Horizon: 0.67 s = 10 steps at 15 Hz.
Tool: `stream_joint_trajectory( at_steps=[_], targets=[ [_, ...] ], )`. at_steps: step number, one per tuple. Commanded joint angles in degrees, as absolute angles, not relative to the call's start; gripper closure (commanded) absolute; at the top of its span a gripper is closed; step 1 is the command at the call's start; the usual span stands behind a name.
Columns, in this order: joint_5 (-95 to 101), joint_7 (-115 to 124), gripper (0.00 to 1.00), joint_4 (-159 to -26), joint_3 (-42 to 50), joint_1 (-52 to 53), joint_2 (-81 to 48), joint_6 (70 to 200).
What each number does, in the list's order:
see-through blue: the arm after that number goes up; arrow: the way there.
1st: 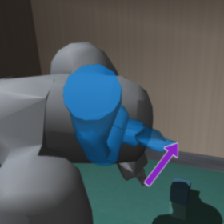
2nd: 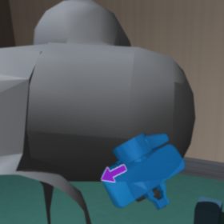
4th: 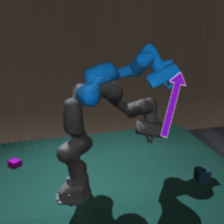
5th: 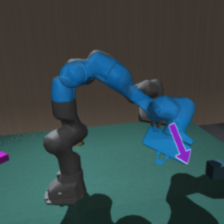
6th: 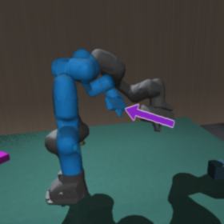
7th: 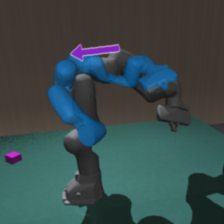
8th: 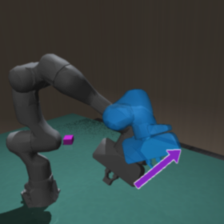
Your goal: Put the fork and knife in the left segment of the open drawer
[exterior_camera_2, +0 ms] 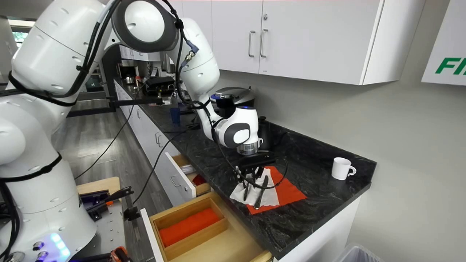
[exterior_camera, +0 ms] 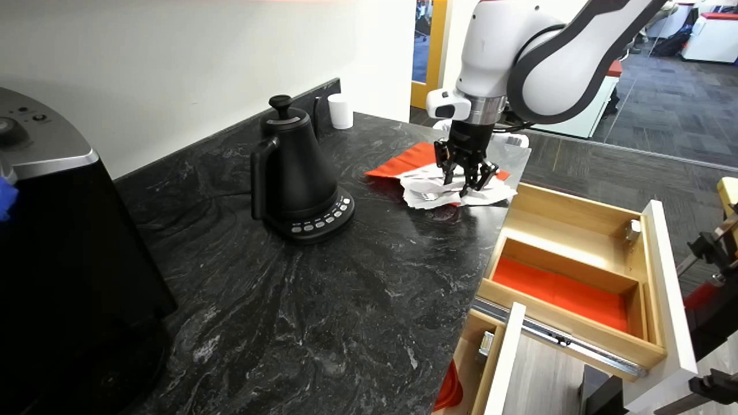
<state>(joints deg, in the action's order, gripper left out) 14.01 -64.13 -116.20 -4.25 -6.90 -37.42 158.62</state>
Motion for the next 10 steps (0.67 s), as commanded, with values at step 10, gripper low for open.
stream_joint_trajectory(
  at_steps=[10],
  targets=[
    [12.9, -68.21, 0.0, -118.6, -7.46, -10.4, -35.45, 157.91]
  ],
)
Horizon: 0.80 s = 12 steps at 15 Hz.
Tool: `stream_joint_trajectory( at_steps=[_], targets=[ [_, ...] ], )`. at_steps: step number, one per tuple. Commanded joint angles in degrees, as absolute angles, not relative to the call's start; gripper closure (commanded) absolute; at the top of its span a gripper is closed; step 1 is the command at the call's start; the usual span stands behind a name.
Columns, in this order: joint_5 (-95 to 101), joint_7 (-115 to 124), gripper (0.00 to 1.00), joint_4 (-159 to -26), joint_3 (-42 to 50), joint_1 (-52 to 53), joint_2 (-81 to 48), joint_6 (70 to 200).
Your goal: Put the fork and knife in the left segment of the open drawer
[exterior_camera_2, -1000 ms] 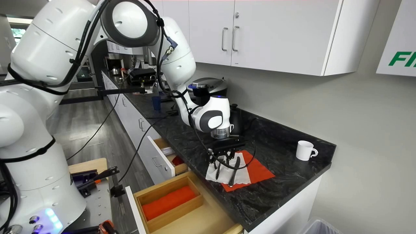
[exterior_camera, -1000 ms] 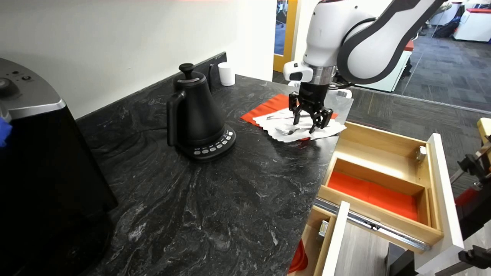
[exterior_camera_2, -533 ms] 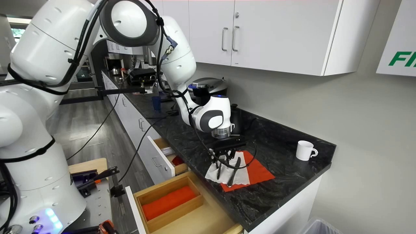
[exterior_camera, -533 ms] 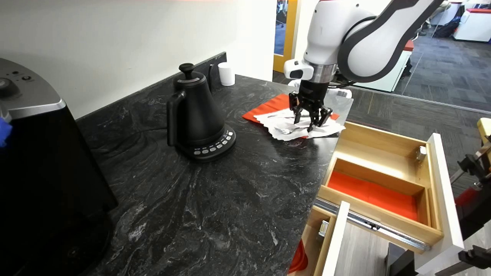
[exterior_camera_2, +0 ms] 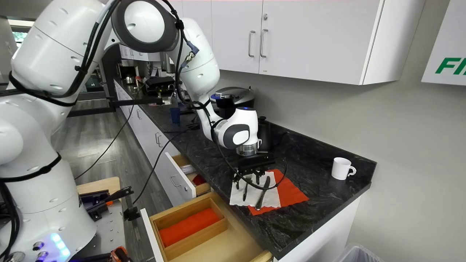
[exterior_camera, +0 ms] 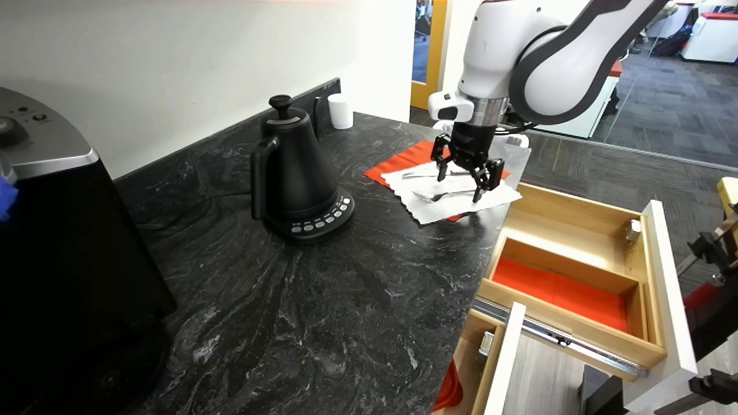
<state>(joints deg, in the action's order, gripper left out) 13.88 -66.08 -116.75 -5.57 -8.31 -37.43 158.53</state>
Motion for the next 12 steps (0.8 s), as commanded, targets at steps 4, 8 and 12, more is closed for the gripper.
stream_joint_trajectory(
  at_steps=[4, 8, 12],
  targets=[
    [12.43, -68.0, 0.0, -118.22, -7.95, -10.47, -35.32, 156.76],
    [12.23, -67.66, 0.0, -118.12, -7.96, -10.4, -35.01, 156.41],
    [11.88, -67.26, 0.0, -118.85, -7.96, -10.34, -33.97, 156.4]
  ],
)
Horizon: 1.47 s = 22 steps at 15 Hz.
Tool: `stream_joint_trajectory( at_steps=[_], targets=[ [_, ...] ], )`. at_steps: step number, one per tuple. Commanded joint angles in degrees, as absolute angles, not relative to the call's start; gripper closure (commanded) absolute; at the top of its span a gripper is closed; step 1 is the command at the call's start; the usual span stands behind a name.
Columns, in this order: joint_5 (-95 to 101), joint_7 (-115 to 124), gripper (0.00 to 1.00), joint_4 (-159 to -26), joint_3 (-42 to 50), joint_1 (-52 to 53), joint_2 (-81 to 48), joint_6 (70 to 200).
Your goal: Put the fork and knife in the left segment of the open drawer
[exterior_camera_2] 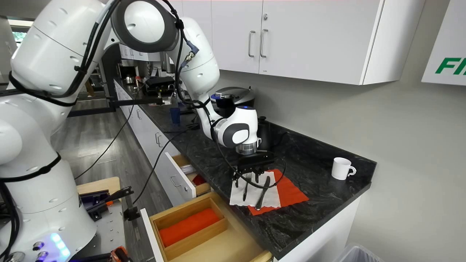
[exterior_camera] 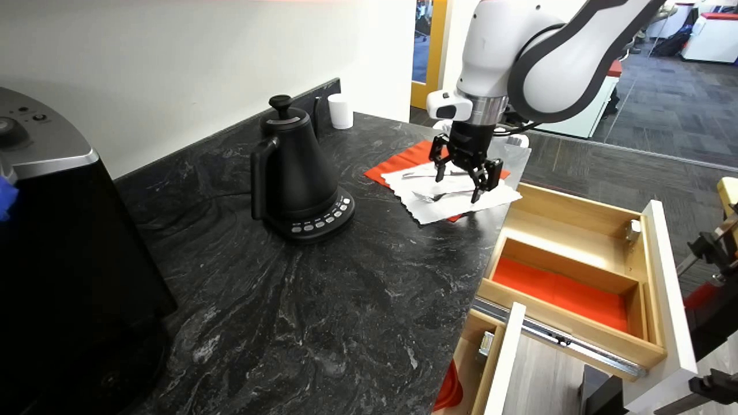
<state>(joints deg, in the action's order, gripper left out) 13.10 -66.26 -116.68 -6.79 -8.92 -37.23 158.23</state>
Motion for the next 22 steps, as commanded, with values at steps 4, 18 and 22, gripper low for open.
stream_joint_trajectory(
  at_steps=[4, 18, 22],
  targets=[
    [10.91, -67.11, 0.06, -118.75, -8.08, -10.46, -33.42, 155.66],
    [6.24, -67.67, 0.98, -118.25, -8.67, -11.21, -33.77, 152.51],
    [5.85, -67.8, 0.95, -118.05, -8.8, -11.43, -33.56, 151.74]
  ],
)
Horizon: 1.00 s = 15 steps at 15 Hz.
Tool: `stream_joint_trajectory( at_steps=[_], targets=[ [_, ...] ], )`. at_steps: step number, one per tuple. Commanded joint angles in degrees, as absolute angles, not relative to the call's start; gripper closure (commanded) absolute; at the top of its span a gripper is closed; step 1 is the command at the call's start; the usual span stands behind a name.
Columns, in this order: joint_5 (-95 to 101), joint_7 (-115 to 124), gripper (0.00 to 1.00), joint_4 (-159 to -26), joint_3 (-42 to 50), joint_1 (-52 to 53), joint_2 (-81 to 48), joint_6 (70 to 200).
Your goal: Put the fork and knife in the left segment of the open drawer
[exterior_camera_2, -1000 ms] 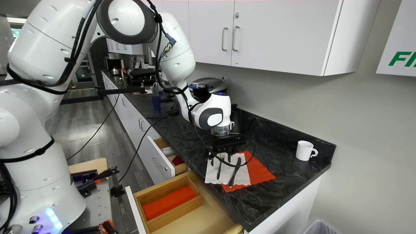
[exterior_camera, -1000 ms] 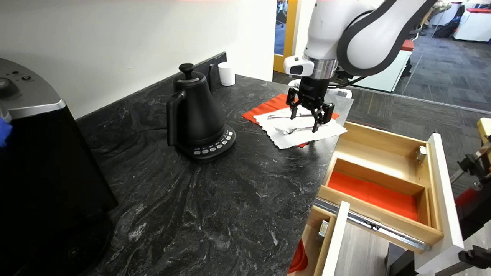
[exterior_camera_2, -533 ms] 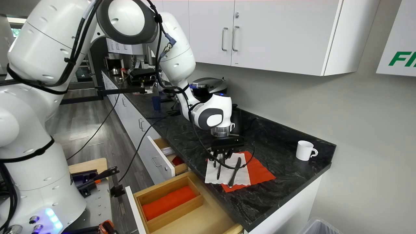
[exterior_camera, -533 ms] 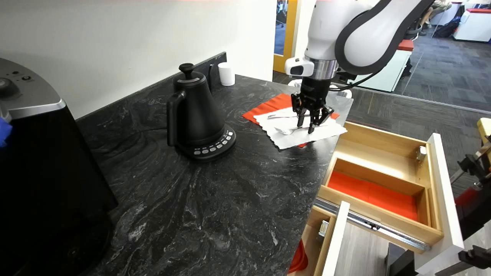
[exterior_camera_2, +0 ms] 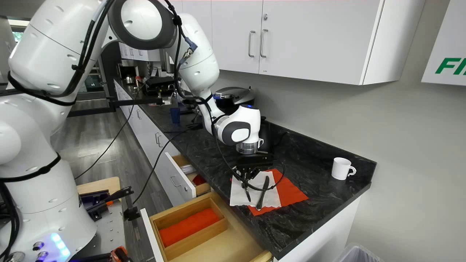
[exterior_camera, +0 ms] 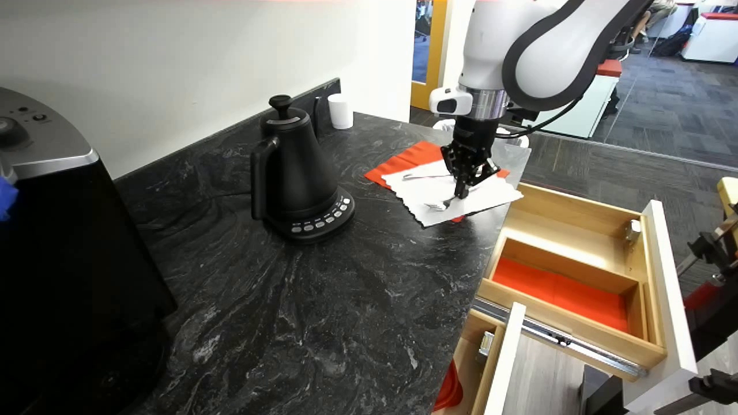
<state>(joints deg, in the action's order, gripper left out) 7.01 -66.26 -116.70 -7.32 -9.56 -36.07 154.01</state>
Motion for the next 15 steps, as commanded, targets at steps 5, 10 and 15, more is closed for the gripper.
stream_joint_trajectory(
  at_steps=[5, 10, 15],
  targets=[
    [5.1, -65.69, 0.95, -118.83, -8.51, -10.51, -30.36, 148.9],
    [-2.74, -60.78, 0.95, -119.87, -8.32, -10.03, -28.67, 143.8],
    [-9.37, -50.14, 0.95, -124.09, -8.85, -8.81, -27.76, 149.62]
  ],
)
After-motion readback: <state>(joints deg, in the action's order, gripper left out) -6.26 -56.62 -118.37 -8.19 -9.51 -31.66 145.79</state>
